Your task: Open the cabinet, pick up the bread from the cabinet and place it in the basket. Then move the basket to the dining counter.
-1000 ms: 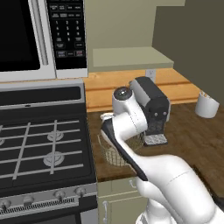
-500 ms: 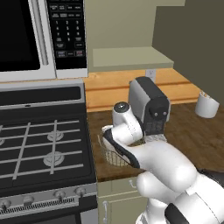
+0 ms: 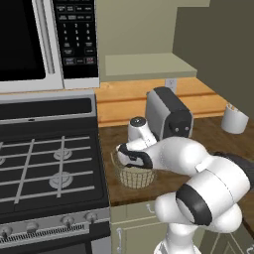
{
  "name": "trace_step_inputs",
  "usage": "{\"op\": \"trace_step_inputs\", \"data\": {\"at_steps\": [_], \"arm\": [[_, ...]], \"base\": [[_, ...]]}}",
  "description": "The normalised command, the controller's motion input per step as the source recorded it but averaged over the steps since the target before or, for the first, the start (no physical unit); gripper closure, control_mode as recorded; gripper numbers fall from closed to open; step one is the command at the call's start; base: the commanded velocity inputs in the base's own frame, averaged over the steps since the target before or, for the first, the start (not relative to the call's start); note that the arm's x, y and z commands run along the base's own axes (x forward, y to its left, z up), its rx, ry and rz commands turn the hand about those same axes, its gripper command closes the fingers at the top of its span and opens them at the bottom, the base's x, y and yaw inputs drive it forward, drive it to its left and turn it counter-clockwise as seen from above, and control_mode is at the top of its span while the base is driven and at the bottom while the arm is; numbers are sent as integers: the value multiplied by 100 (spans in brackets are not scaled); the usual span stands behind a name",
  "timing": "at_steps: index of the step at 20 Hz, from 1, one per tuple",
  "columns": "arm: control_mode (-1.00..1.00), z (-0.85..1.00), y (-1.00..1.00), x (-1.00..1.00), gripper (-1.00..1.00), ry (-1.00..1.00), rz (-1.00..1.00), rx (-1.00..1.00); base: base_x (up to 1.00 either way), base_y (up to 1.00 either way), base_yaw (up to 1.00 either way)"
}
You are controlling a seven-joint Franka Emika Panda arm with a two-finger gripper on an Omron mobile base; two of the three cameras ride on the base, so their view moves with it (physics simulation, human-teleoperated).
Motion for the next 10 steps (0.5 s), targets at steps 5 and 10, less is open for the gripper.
{"op": "trace_step_inputs", "data": {"at_steps": [5,10], "arm": [[-100,-24,2,28,100,7,7,0],[-100,-21,16,3,-100,7,6,0]], "base": [[0,0,0],[0,0,0]]}}
